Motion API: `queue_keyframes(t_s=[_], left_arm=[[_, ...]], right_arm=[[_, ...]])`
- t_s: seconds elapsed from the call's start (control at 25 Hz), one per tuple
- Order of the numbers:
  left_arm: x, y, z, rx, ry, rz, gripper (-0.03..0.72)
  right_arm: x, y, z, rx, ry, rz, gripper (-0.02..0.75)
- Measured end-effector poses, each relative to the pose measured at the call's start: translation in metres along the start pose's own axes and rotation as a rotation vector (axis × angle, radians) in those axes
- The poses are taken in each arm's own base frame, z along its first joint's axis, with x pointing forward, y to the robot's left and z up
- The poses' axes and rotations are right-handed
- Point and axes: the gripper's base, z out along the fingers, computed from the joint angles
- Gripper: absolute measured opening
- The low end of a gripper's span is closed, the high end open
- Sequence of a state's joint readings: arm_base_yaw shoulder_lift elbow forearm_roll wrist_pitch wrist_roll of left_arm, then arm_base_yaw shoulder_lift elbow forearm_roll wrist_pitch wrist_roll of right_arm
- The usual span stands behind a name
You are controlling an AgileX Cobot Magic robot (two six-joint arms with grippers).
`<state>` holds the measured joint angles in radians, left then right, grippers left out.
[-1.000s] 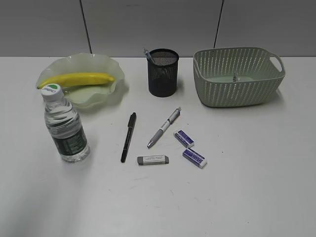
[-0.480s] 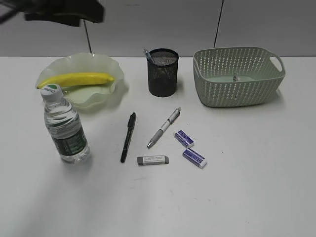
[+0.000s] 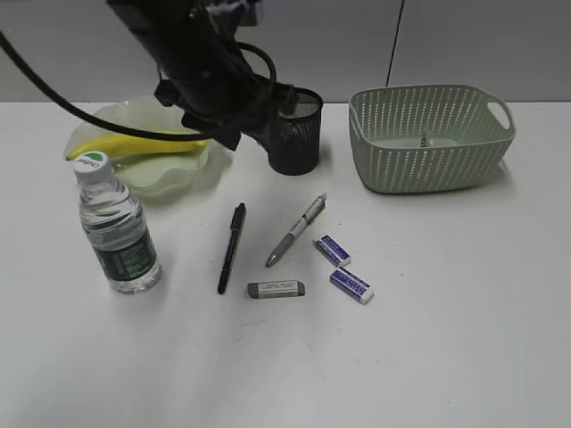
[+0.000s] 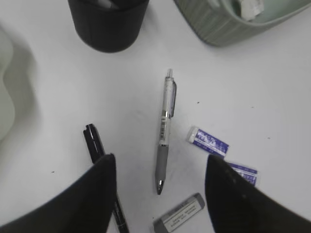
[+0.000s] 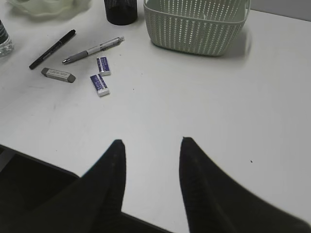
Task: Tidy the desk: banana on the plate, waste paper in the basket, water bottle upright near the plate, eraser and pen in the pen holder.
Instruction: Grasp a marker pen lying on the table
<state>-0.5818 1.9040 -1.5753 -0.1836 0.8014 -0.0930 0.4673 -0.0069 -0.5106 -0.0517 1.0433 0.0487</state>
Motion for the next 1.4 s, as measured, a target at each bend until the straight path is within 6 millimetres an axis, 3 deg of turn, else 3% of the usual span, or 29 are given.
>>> queue_keyframes(t_s=[0.48,0.92,1.08,1.24,1.4], left_arm=[[0.010,0.015,0.092,-0.195,0.302,-0.090,0.435],[0.028,0.027,0.134,-0.247,0.393,-0.084,0.424],[0.031,0.031,0.140,-0.271,0.404,-0.065,0.317],[0.029,0.034,0.139,-0.299,0.395,-0.037,0.155],[0.029,0.034,0.139,-0.301,0.394,-0.035,0.087]], right_arm=[[0.000,0.000,0.000,0.000,0.000,0.000,0.307],[0.000,0.000,0.000,0.000,0.000,-0.001,0.307],[0.000,0.000,0.000,0.000,0.000,-0.001,0.307],[0.000,0.000,0.000,0.000,0.000,-0.001,0.307],[0.000,0.000,0.000,0.000,0.000,-0.001,0.307]])
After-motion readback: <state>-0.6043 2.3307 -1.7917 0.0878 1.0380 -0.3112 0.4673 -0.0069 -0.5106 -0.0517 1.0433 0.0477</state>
